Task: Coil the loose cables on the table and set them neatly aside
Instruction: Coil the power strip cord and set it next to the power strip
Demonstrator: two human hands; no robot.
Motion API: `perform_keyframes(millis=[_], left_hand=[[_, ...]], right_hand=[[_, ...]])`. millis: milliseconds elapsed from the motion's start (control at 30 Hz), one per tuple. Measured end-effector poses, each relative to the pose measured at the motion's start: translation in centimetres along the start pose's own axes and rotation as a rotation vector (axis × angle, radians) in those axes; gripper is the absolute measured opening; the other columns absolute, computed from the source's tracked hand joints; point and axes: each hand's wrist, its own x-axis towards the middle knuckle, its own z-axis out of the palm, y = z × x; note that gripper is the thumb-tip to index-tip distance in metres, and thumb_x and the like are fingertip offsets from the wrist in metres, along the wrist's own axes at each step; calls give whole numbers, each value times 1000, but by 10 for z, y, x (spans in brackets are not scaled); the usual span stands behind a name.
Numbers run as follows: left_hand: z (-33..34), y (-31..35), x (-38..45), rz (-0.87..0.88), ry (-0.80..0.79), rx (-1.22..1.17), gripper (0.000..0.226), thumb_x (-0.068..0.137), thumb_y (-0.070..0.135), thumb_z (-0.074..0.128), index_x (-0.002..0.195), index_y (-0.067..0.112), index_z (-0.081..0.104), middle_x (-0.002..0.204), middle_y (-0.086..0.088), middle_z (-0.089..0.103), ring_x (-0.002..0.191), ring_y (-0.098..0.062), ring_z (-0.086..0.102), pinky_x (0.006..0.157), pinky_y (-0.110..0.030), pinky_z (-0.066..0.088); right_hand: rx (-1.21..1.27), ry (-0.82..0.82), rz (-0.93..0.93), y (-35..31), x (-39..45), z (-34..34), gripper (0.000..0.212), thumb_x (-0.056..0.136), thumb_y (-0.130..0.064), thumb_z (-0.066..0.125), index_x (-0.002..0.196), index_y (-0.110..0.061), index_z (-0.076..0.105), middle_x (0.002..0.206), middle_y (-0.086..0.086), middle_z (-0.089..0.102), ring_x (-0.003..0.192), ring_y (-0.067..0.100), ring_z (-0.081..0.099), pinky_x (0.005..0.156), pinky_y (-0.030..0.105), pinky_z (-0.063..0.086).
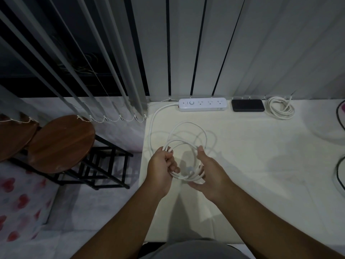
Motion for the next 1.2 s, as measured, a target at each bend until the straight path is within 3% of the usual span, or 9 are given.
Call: perform_keyframes(millis=[100,200,300,500,633,800,900,1067,1200], left_hand=[[-1,-4,-1,0,-19,-66,23,88,0,39,74,18,41,55,3,29,44,-12,29,48,-29,35],[-2,-7,-3,-1,-14,-91,23,91,1,39,77,18,42,56,3,32,46,-12,32,47,-28,36],[-3,-7,-4,-24,0,-91,21,94,1,38,80,16,42,55,1,32,47,-15,35,55,-31,36],[-10,-6,-14,-102,-74,-48,22,89,-3,36,77,6,53,51,-8,41,64,-30,68,65,-34,58],[-9,2,-11,-59,-88,48,32,84,-13,39,80,5,64,83,-11,68,79,-23,74,62,-32,59],[0,26,-3,-137,-89,175,31,78,-2,43,101,9,61,68,-10,62,48,-23,52,59,-34,53],[5,33,-3,-174,-52,338,6,82,13,54,83,13,59,51,-1,40,41,-19,34,56,-30,47],[6,15,-12,-65,77,314,23,85,14,58,65,16,48,46,3,28,38,-17,24,50,-30,38],[-2,7,-18,-122,29,216,38,87,15,57,55,21,38,47,3,21,41,-18,17,49,-30,32]], right_hand=[[127,0,-85,3,1,0,60,91,-42,71,131,2,59,125,29,66,109,39,68,101,51,54],[130,8,-241,7,-3,0,33,93,-7,70,125,-3,62,122,25,70,98,31,70,89,45,57],[24,51,-308,7,-6,0,53,85,17,65,129,-13,60,119,20,70,106,32,69,93,43,55],[107,66,-267,-1,-5,-7,62,86,22,57,135,-16,55,121,18,66,111,32,66,104,45,51],[-43,-8,-360,-5,-4,-9,66,82,29,50,127,-19,58,116,15,66,99,26,65,87,38,52],[-307,5,-486,-2,-7,-2,66,80,21,43,115,-33,62,120,2,65,110,23,63,82,34,51],[-314,20,-486,-2,-7,-2,57,83,12,49,111,-36,63,117,0,66,103,20,62,81,34,49],[-73,-64,-295,-11,-6,-3,45,84,12,63,125,-6,67,100,9,72,83,19,67,73,28,52],[-373,-58,-287,-11,-8,-12,28,78,7,72,102,-6,77,82,10,72,73,20,64,66,27,49]])
